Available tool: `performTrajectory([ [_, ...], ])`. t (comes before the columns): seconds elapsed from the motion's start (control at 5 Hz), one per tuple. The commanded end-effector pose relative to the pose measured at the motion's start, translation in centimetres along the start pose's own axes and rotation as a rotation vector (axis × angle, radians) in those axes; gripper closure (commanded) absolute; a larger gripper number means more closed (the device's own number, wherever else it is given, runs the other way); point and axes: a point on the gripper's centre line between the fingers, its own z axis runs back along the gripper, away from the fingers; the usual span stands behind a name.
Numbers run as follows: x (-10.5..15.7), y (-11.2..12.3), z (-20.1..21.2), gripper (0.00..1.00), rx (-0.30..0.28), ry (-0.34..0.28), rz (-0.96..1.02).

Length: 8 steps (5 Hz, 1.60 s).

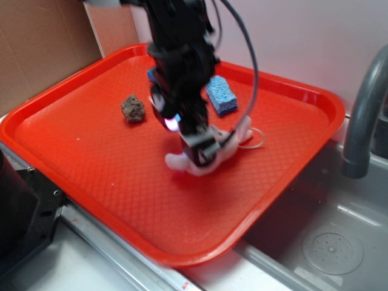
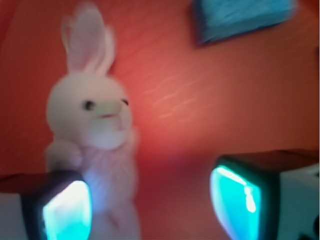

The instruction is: Grab the pink bunny.

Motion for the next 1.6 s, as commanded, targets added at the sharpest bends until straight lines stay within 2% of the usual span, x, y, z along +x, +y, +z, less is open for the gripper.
performTrajectory([
  [0.0,-0.6,-0.5,1.9,1.00,-0.017,-0.087,0.067],
  [0.2,-1.2,0.5,4.6,1.00,-0.002,-0.139,0.119],
  [0.4,-2.9,1.4,7.8,1.00,0.037,-0.147,0.132],
  [0.6,-5.1,2.7,12.2,1.00,0.096,-0.128,0.219],
  [0.8,-7.6,4.7,14.8,1.00,0.072,-0.054,0.420],
  [1.0,-9.9,8.4,16.0,1.00,0.100,-0.051,0.653],
  [1.2,-9.9,11.5,17.3,1.00,0.100,-0.096,0.725],
  [1.4,-9.4,11.5,17.6,1.00,0.138,-0.131,0.706],
])
